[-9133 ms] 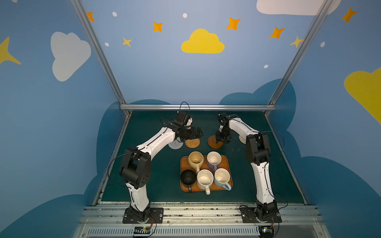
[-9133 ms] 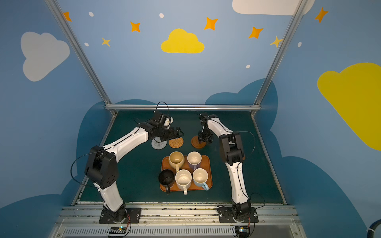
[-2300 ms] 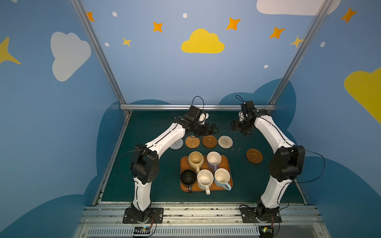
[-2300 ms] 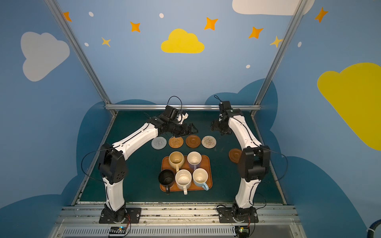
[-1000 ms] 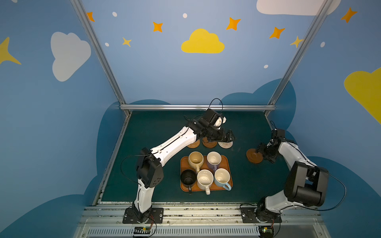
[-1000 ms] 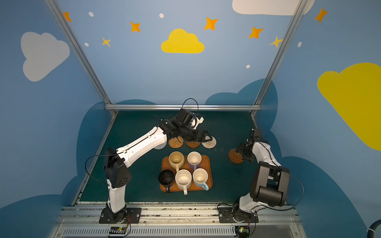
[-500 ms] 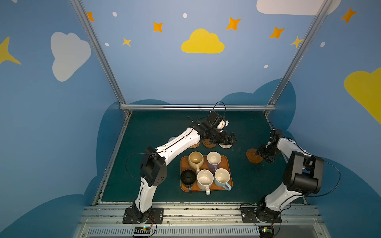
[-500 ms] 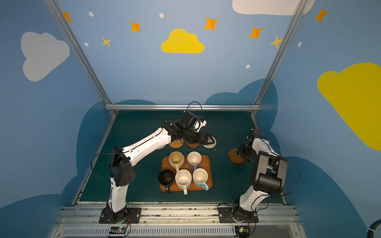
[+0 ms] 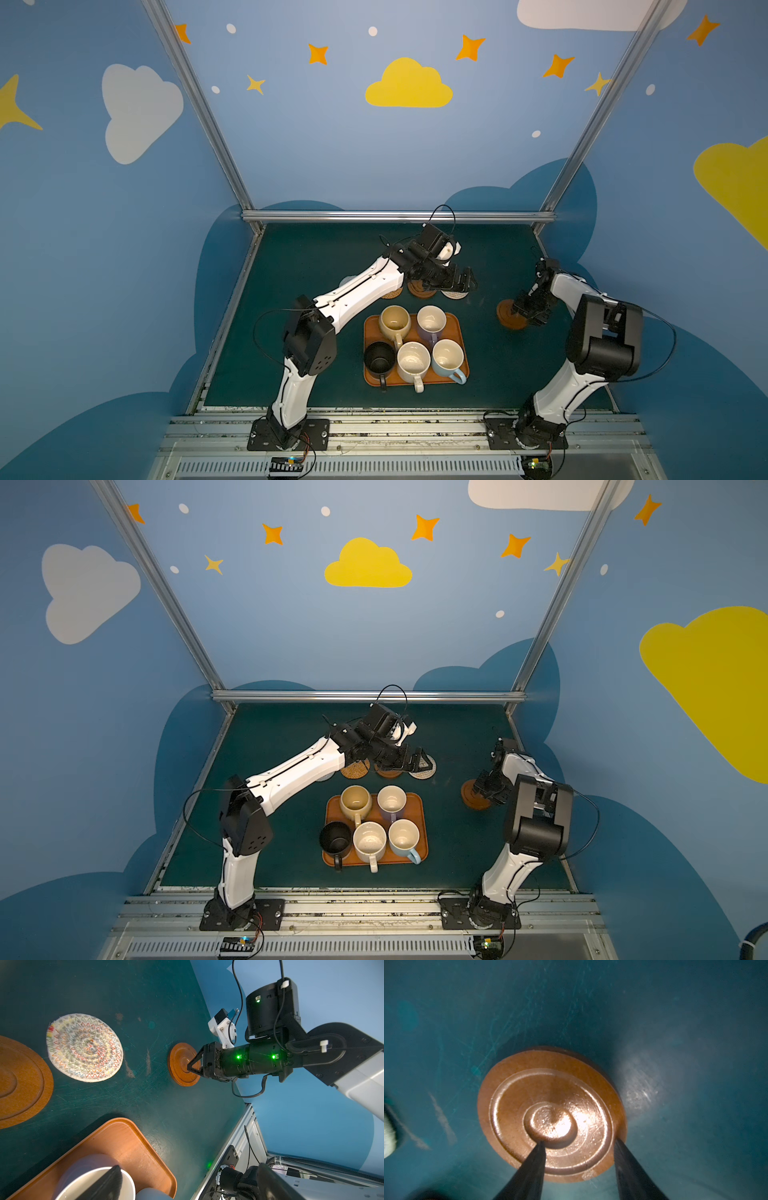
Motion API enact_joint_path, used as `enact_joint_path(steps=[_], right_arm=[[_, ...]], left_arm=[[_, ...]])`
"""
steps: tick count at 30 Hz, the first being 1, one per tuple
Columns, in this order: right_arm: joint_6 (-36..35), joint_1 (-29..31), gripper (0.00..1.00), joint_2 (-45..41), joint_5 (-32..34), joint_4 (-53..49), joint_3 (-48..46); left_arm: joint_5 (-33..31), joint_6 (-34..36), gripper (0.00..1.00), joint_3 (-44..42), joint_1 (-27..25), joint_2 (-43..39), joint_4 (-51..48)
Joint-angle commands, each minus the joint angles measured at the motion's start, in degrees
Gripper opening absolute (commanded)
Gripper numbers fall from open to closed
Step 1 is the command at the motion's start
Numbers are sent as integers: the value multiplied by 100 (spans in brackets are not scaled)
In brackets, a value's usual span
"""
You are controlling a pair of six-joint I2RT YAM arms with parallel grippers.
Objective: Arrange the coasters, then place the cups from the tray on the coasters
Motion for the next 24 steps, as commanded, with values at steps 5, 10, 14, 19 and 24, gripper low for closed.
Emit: enact_joint_path(steps=[5,10,14,19,24], right_arm=[[66,7,46,300,118,-209,270],[75,70,46,439,68,-208,322],[101,118,46,630,96,-267,417],[140,136,44,717,174,-285,416],[137,149,40,732,98,-248,389]], left_arm=[[38,61,100,-68,45,-104,77],[48,29,100,-82,52,-100,105],[66,33,100,-78,62,-126,94],[5,48,100,-91,69,-184,88],[25,27,100,-109,89,-132,97]])
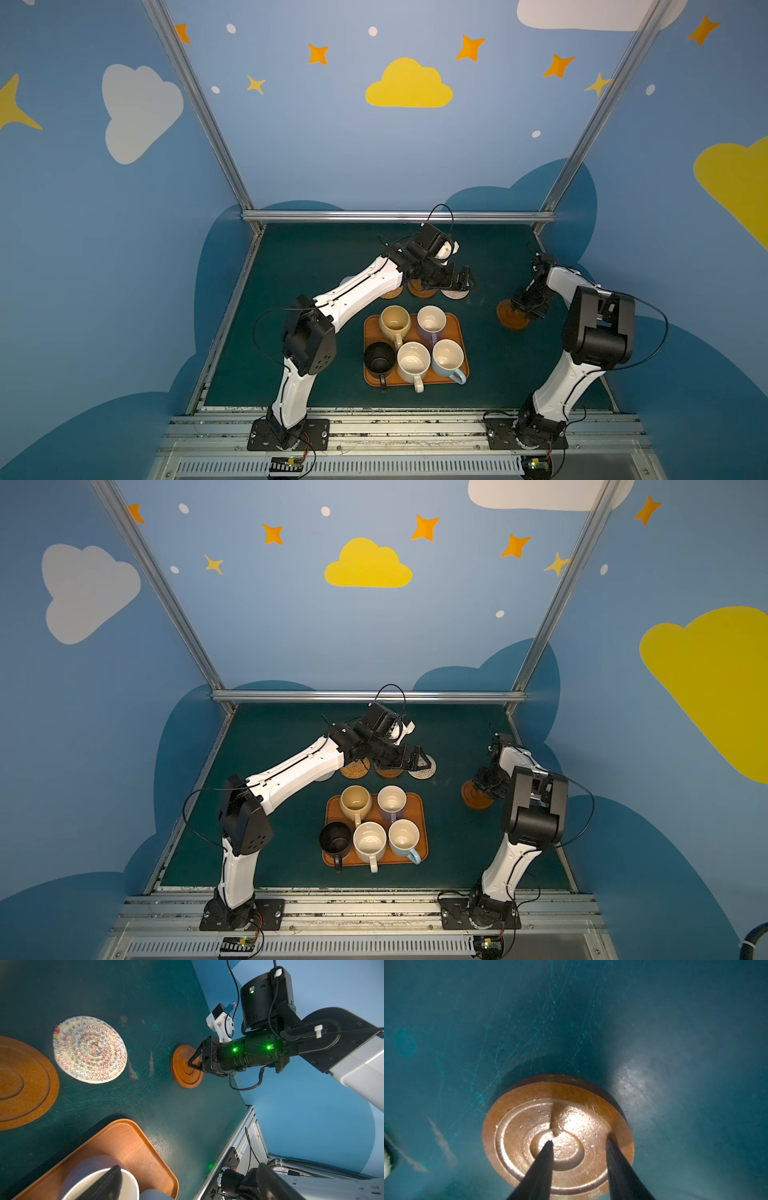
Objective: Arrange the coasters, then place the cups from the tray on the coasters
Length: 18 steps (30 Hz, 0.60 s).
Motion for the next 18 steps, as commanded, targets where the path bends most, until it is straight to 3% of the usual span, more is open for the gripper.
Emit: enact_joint_path(steps=[1,9,18], right_arm=[[35,17,40,222,-90,-77,-153],[-61,-5,36,-111,-241,-123,-398],[-121,-24,44,-410,-252,-369,-309]], left_arm=[[39,15,100,-74,35,-124,53],[18,10,100,-84,32,-164,69],[-27,1,100,-197,31,-243,121]])
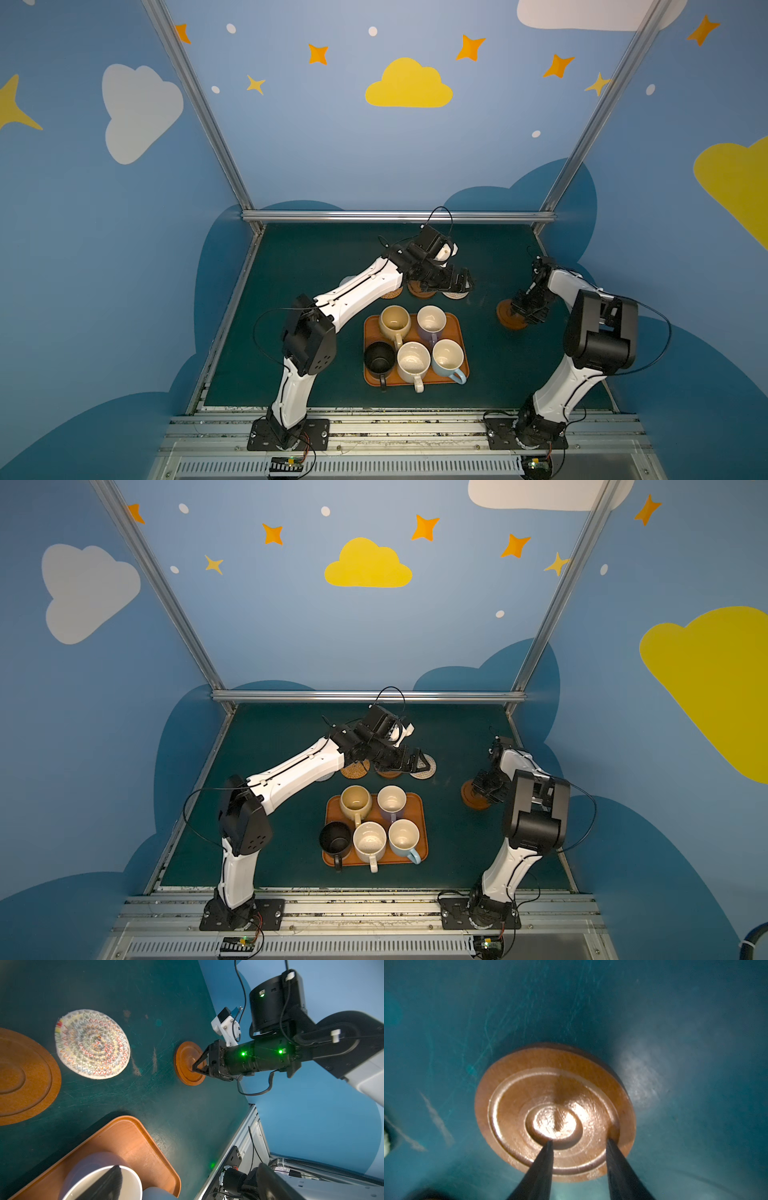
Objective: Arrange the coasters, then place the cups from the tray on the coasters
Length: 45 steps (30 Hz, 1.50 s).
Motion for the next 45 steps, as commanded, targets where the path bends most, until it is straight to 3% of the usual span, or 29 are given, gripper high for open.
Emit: enact_joint_path(steps=[1,15,21,26,33,45], right_arm=[[-56,-26,44,-89,-36,-204,-37],[78,-49,43,-103,255,-724,195],[-15,-71,47,-581,86,-409,93],[46,-128,46,-522,336,-512,-11],[62,-158,64,-358,205,-333,-163],[137,-154,50,-8,141,-144,-92]], left_arm=[[-9,3,100,-38,37,-228,96],[-79,4,100,-171,43,-342,132],[-51,11,100,-214,52,-354,239],[-39,10,100,-285,54,-395,284],[-60,7,100,-433,67,-500,360],[-84,-19,100,-451,59,-484,404]])
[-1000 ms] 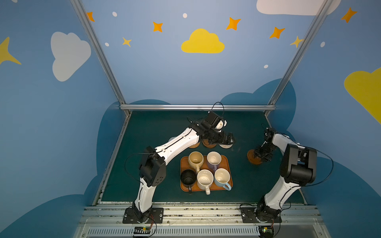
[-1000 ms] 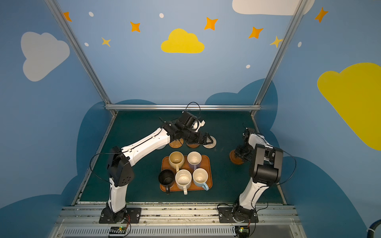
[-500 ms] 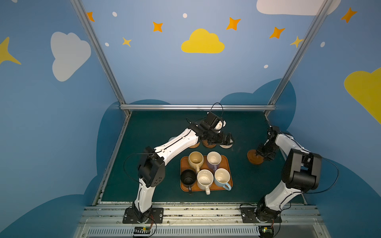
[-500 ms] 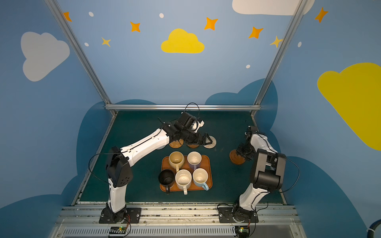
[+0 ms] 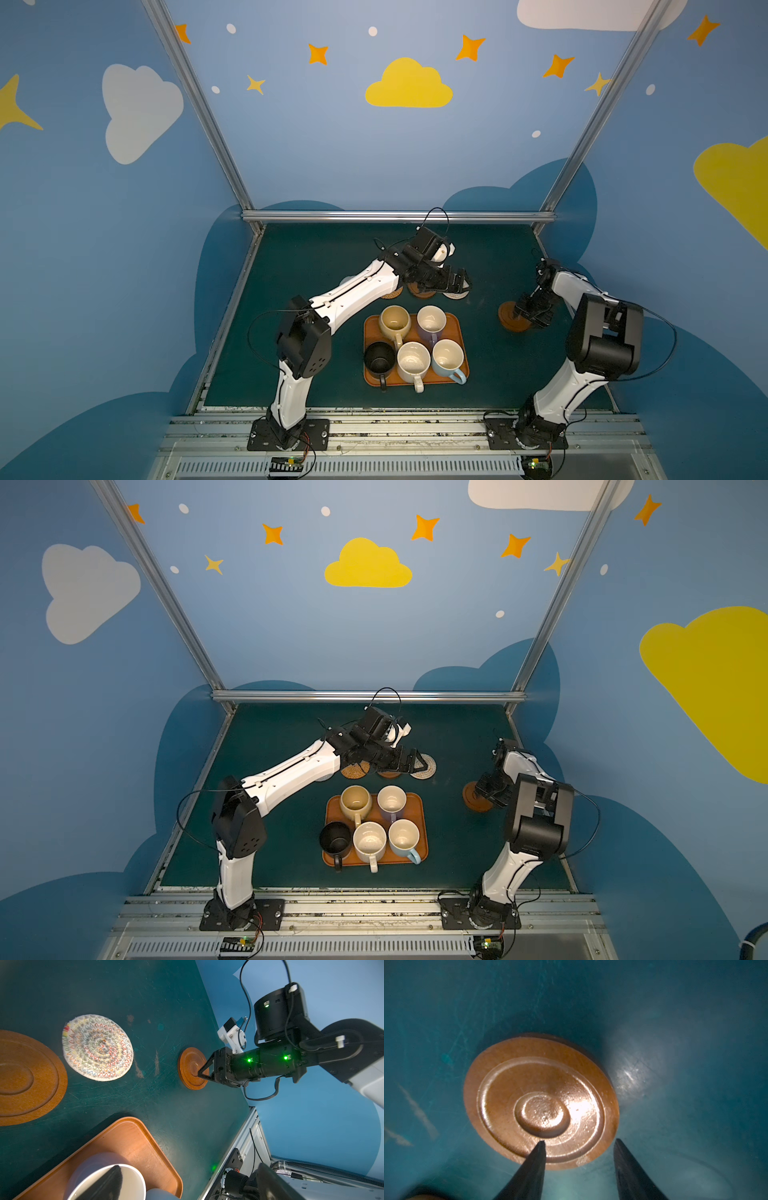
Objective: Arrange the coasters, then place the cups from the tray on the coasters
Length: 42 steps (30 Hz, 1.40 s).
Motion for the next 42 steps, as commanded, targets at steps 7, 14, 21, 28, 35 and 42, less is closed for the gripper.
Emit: enact_joint_path(steps=[7,14,21,28,35,42], right_arm=[[143,12,43,351,-71,111,104],[230,191,41,595,36,-32,324],[63,107,50,241,113,-23,79],[29,57,54,-405,25,-91,54],[71,-6,61,-128,34,-226,80],[101,-22,62,72,62,-150,-38]], left_arm=[[-42,-17,100,-47,33,-221,82],[-29,-15,100,-64,53,-220,78],[-42,-2,100,-151,85,-307,101],[-15,-40,100,-274,120,-386,227],[69,-70,100,-488,202,-490,398],[120,-72,100,-622,231,-575,491]])
